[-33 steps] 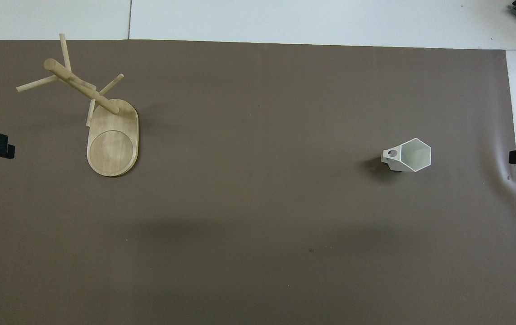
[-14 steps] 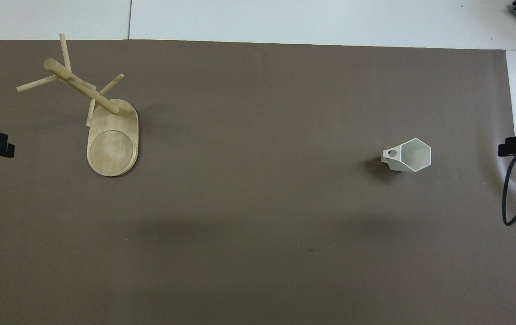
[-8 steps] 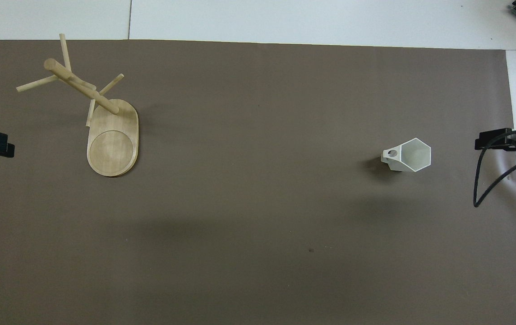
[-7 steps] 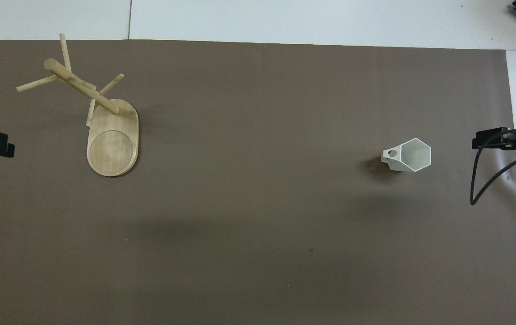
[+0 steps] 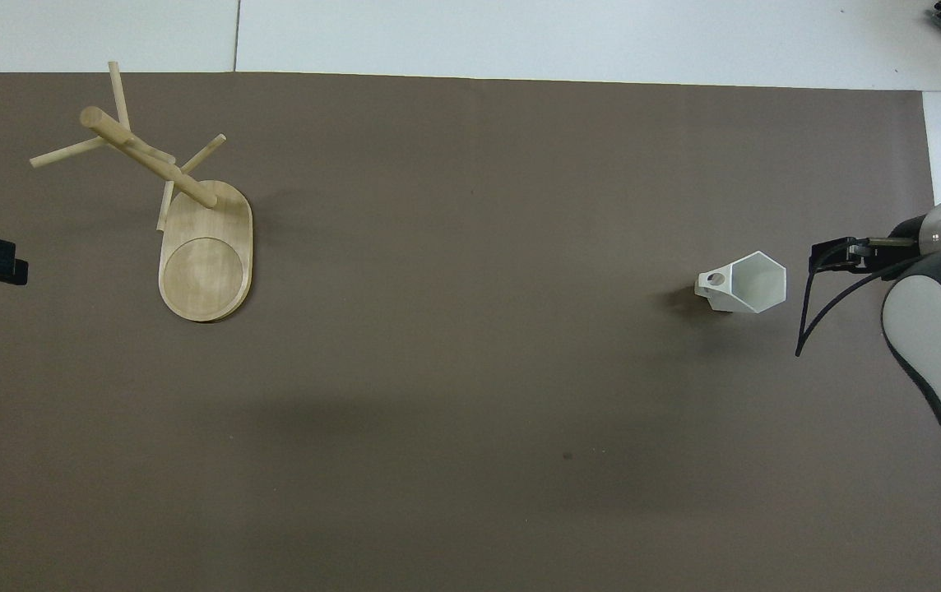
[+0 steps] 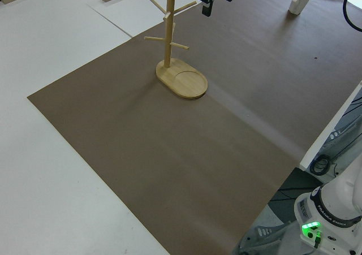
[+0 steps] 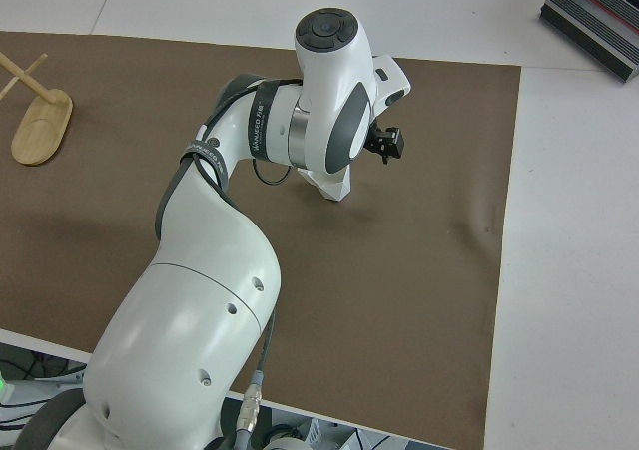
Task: Hang cup on rack
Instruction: 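Reach the right gripper toward the white hexagonal cup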
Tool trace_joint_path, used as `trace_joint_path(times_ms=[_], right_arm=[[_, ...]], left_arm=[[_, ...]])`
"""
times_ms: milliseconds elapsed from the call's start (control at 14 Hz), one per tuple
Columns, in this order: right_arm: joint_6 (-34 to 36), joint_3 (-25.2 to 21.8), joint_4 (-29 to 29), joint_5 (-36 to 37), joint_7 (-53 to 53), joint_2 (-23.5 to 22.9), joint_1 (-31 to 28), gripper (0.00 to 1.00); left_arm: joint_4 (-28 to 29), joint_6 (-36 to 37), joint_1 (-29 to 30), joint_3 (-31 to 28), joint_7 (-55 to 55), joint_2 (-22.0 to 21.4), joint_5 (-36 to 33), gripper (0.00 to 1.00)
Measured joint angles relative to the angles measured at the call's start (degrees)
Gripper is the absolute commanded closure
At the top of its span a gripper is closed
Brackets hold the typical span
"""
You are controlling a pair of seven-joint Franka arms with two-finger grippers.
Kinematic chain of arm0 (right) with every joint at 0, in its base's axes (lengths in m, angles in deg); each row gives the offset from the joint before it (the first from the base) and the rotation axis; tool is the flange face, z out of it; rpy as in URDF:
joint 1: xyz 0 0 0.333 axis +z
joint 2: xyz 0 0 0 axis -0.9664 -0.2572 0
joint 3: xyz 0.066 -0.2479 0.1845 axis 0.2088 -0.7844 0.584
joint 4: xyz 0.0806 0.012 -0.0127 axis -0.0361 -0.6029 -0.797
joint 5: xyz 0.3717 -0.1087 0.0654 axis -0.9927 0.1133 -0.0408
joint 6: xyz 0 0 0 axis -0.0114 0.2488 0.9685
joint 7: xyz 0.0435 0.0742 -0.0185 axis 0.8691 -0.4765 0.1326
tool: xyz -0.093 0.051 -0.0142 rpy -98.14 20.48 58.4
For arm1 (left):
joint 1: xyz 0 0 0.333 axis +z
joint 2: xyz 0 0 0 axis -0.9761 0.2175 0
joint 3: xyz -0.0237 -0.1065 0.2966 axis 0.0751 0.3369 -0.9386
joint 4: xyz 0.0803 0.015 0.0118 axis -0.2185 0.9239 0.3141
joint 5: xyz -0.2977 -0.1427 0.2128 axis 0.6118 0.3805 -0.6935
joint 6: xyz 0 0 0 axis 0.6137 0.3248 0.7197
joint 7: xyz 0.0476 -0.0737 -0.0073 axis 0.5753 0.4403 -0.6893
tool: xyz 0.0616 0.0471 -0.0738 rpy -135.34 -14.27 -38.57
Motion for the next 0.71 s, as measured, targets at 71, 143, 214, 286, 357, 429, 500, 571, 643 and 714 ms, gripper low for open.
trace_joint_path(times_ms=[71, 143, 214, 286, 357, 429, 500, 571, 643, 714], right_arm=[[-1.15, 0.06, -0.85, 0.0, 0.0, -0.47, 0.04, 0.0], [-1.89, 0.2, -1.58, 0.0, 0.0, -0.79, 0.11, 0.0], [-2.5, 0.43, -2.21, 0.0, 0.0, -1.0, 0.19, 0.0], [-2.76, 0.62, -2.7, 0.0, 0.0, -1.19, 0.28, 0.0], [-2.99, 0.72, -3.11, 0.0, 0.0, -1.46, 0.4, 0.0], [-3.61, 0.78, -3.5, 0.0, 0.0, -1.77, 0.52, 0.0], [-4.33, 0.8, -3.88, 0.0, 0.0, -2.03, 0.6, 0.0], [-5.29, 0.83, -4.29, 0.0, 0.0, -2.25, 0.64, 0.0], [-5.97, 0.92, -4.69, 0.0, 0.0, -2.43, 0.64, 0.0], [-6.57, 0.98, -5.02, 0.0, 0.0, -2.69, 0.65, 0.0]], left_arm=[[0.0, -0.02, 0.0, 0.0, 0.0, 0.0, 0.0, 0.0], [0.0, -0.14, 0.0, 0.0, 0.0, 0.0, 0.0, 0.0], [0.0, -0.37, -0.01, 0.02, 0.0, 0.0, 0.0, 0.0], [0.0, -0.51, -0.02, 0.03, 0.0, 0.0, 0.0, 0.0], [0.0, -0.56, -0.03, 0.05, 0.0, 0.0, 0.0, 0.0], [0.0, -0.58, -0.03, 0.06, 0.0, 0.0, 0.0, 0.0], [0.0, -0.6, -0.04, 0.06, 0.0, 0.0, 0.0, 0.0], [0.0, -0.61, -0.04, 0.06, 0.0, 0.0, 0.0, 0.0], [0.0, -0.63, -0.04, 0.06, 0.0, 0.0, 0.0, 0.0], [0.0, -0.65, -0.04, 0.06, 0.0, 0.0, 0.0, 0.0]])
